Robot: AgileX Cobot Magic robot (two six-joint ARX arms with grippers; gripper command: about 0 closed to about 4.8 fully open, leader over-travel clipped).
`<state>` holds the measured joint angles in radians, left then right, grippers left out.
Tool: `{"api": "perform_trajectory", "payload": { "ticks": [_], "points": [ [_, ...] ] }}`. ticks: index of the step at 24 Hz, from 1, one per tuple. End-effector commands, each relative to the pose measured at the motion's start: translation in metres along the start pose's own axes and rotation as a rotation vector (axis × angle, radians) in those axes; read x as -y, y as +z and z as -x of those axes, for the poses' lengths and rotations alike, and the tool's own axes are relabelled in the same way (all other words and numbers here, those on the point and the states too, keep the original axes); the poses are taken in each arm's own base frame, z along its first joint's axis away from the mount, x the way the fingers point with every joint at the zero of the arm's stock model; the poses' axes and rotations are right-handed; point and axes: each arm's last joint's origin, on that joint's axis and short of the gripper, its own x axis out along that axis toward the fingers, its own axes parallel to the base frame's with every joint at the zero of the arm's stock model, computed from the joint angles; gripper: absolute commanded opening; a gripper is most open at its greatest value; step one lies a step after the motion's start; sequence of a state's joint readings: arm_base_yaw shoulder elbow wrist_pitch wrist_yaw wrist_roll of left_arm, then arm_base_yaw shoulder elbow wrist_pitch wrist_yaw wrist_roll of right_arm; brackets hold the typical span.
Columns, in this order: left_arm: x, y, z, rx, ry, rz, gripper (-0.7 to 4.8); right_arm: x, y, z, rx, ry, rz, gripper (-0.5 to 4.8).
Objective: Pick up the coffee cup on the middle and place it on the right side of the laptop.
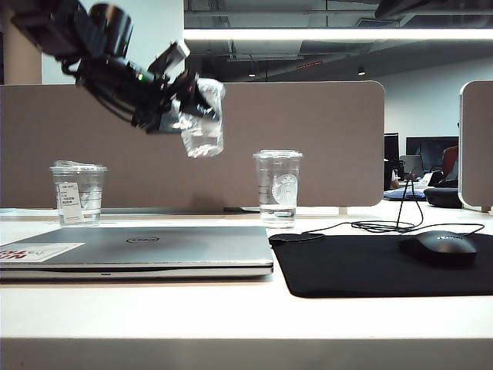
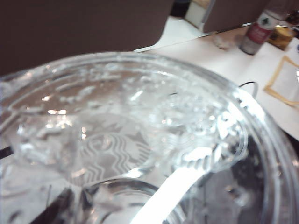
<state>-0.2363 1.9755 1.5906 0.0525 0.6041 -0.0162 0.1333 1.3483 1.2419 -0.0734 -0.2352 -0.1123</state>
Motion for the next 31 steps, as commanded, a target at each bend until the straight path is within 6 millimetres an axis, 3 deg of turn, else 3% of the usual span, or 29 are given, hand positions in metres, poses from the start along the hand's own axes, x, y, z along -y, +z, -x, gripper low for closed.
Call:
{"api": "perform_trajectory", "payload": {
  "ticks": [1, 6, 11, 15, 17, 22, 27, 30, 31],
  "points": [
    [0.030, 0.015, 0.001, 0.014, -0.081, -0.050, 3.04, 0.000, 0.008, 0.008, 0.031, -0.032, 0.038, -0.06],
    [0.076, 0.022, -0.011, 0.013, -0.132, -0.143, 3.05, -0.002, 0.014, 0.019, 0.044, -0.042, 0.060, -0.05],
    [0.120, 0.010, -0.030, -0.020, -0.148, -0.202, 3.06, -0.003, 0.022, 0.035, 0.060, -0.106, 0.117, -0.05],
    [0.156, -0.024, -0.049, -0.047, -0.143, -0.222, 3.09, -0.003, 0.030, 0.050, 0.085, -0.201, 0.122, -0.06],
    [0.176, -0.057, -0.061, -0.032, -0.106, -0.223, 3.30, -0.004, 0.031, 0.056, 0.077, -0.207, 0.120, -0.05],
    [0.174, -0.098, -0.086, -0.074, -0.095, -0.110, 3.44, -0.006, 0.030, 0.060, 0.058, -0.202, 0.117, -0.05],
    [0.168, -0.117, -0.096, -0.104, -0.058, -0.104, 3.61, -0.006, 0.031, 0.062, 0.058, -0.202, 0.117, -0.05],
    [0.170, -0.124, -0.100, -0.125, -0.066, -0.099, 4.15, -0.006, 0.031, 0.062, 0.057, -0.202, 0.117, -0.05],
    [0.171, -0.125, -0.100, -0.131, -0.068, -0.098, 4.55, -0.006, 0.031, 0.062, 0.057, -0.202, 0.117, -0.05]
  ]
}}
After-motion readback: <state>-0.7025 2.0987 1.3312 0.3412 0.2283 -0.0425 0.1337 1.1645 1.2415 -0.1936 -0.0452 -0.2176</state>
